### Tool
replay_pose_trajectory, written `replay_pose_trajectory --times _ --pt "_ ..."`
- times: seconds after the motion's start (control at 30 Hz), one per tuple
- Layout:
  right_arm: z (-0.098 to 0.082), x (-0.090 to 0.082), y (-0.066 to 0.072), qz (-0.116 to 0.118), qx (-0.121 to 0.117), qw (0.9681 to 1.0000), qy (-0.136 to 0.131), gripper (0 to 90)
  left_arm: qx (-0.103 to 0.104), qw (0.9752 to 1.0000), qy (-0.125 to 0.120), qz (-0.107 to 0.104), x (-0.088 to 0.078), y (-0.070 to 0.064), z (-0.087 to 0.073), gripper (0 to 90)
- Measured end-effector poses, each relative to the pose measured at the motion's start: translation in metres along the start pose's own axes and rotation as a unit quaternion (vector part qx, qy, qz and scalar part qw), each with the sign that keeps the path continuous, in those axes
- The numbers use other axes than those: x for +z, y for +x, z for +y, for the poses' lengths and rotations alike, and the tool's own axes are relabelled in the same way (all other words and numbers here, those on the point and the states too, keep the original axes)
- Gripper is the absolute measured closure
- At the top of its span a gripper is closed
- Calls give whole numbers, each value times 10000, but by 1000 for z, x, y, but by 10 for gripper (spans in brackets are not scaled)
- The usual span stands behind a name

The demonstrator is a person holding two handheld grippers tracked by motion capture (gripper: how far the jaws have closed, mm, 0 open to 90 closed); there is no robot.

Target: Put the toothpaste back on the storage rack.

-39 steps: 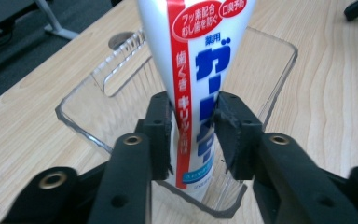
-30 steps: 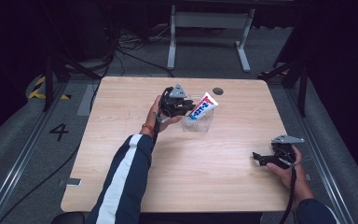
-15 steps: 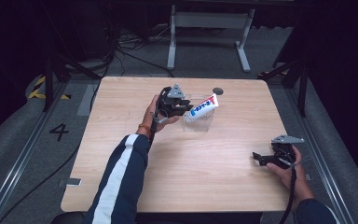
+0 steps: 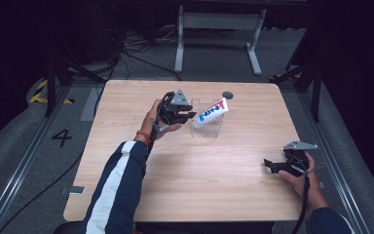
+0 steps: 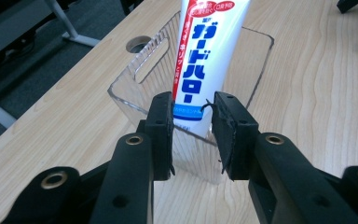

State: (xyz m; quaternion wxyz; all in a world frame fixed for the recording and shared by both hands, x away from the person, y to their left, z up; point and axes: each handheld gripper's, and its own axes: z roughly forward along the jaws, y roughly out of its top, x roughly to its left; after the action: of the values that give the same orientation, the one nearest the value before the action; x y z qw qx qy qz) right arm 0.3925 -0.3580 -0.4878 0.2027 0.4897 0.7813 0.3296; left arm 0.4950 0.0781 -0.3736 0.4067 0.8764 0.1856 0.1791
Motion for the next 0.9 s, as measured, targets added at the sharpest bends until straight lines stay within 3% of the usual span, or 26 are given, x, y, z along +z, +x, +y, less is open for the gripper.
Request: replay_pose_trajectory --times 0.47,0.9 --pt "0 0 0 -2 6 10000 1 20 230 9986 387 295 -18 -4 -15 595" --pt "0 0 0 -3 -1 10000 -1 21 387 9966 615 388 -33 -11 -26 530"
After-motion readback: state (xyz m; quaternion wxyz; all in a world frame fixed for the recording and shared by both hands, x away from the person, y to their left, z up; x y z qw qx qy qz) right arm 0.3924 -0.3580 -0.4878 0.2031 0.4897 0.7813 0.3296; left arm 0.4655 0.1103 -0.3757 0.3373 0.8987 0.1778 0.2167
